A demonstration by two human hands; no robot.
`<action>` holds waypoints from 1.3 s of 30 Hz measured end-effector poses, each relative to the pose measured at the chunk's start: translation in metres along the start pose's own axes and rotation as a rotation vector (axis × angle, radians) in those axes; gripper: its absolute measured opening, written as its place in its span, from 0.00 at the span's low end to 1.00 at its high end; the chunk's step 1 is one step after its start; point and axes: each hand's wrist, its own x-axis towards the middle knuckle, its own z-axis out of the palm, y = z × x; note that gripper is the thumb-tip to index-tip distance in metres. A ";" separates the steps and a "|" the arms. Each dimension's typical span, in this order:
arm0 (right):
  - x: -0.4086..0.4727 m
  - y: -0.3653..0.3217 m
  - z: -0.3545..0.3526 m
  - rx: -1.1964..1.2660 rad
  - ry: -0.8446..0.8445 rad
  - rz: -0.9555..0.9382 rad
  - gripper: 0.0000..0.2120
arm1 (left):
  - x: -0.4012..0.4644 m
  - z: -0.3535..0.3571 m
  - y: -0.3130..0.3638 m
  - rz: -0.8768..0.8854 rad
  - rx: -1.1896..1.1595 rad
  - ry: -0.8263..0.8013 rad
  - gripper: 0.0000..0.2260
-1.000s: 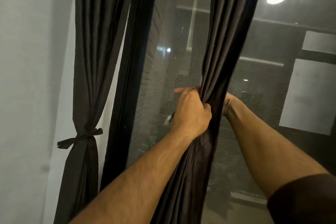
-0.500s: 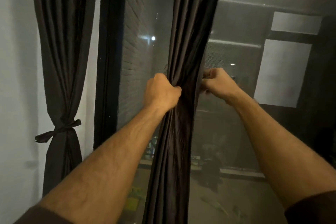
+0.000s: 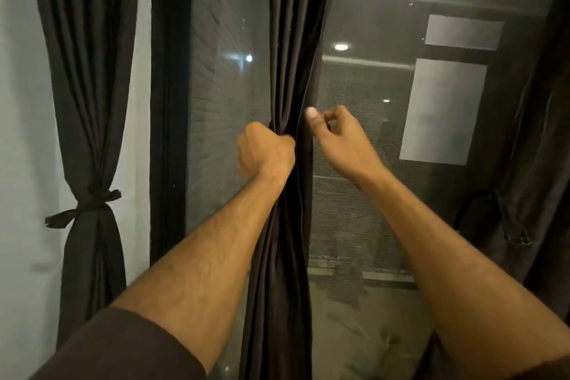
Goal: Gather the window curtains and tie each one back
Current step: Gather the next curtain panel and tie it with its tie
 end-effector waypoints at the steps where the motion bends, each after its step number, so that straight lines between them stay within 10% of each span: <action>1: -0.003 -0.001 0.003 0.021 0.005 0.019 0.24 | -0.003 0.000 0.000 0.011 -0.003 0.007 0.10; 7: 0.008 0.005 0.019 -0.066 0.166 0.047 0.14 | -0.015 -0.011 -0.005 0.061 -0.152 -0.035 0.11; 14: 0.004 -0.006 0.037 0.460 0.026 0.294 0.11 | -0.026 -0.020 -0.007 -0.172 -0.613 -0.134 0.16; 20: -0.013 -0.009 0.035 0.665 -0.080 0.315 0.14 | -0.014 -0.013 -0.020 -0.099 -0.446 -0.131 0.05; 30: -0.007 0.011 0.055 -0.042 0.167 0.049 0.13 | -0.009 -0.010 -0.024 0.094 -0.212 -0.021 0.08; 39: -0.003 0.007 0.060 0.253 0.108 0.244 0.13 | 0.003 -0.020 -0.034 -0.120 -0.528 -0.390 0.13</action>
